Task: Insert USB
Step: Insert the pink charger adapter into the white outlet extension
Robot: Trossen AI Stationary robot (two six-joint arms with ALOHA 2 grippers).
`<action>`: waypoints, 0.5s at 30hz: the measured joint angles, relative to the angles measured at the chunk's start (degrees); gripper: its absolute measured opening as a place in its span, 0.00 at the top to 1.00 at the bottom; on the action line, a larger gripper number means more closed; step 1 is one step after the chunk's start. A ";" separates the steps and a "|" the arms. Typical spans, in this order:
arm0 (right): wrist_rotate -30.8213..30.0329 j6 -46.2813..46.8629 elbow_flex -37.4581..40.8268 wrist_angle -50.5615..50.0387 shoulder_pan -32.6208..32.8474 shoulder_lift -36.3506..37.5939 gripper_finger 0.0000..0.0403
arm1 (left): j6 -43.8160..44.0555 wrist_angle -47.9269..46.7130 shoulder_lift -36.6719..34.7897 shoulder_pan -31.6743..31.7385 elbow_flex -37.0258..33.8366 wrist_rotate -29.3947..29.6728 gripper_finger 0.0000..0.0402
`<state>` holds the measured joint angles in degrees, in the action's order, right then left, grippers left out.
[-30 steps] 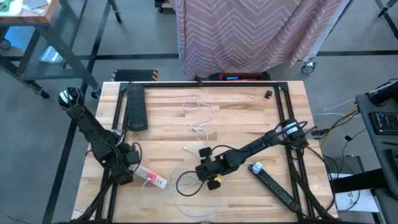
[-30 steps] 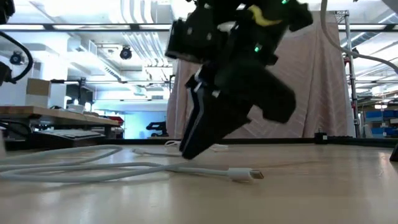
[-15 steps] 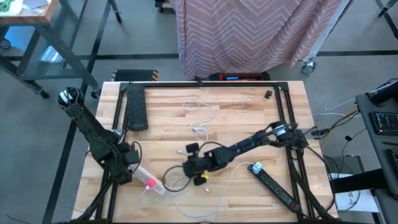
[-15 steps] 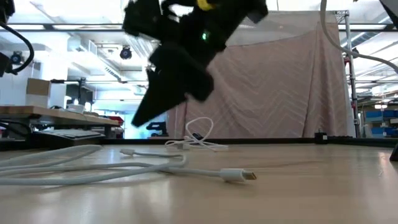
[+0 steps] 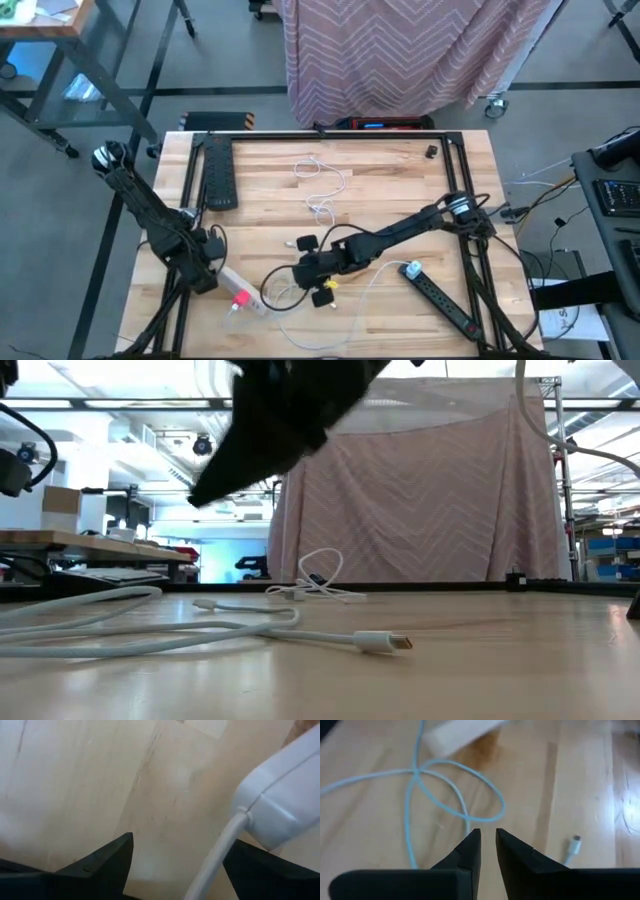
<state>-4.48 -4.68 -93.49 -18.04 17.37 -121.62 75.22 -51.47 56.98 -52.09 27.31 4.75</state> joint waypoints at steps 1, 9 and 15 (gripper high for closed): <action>-0.01 0.14 0.00 0.86 0.25 0.00 0.86 | 0.03 0.01 -0.01 0.48 -0.02 -0.30 0.31; 0.22 1.92 0.00 21.03 2.10 -3.71 0.80 | 0.04 0.02 -0.10 3.34 -0.09 -2.55 0.31; 0.19 7.73 0.04 31.84 3.04 -7.60 0.72 | 0.09 0.03 -0.05 3.60 -0.09 -2.70 0.32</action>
<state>-4.30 3.05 -93.45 13.81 20.41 -129.22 75.31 -51.44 56.93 -48.49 27.22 2.04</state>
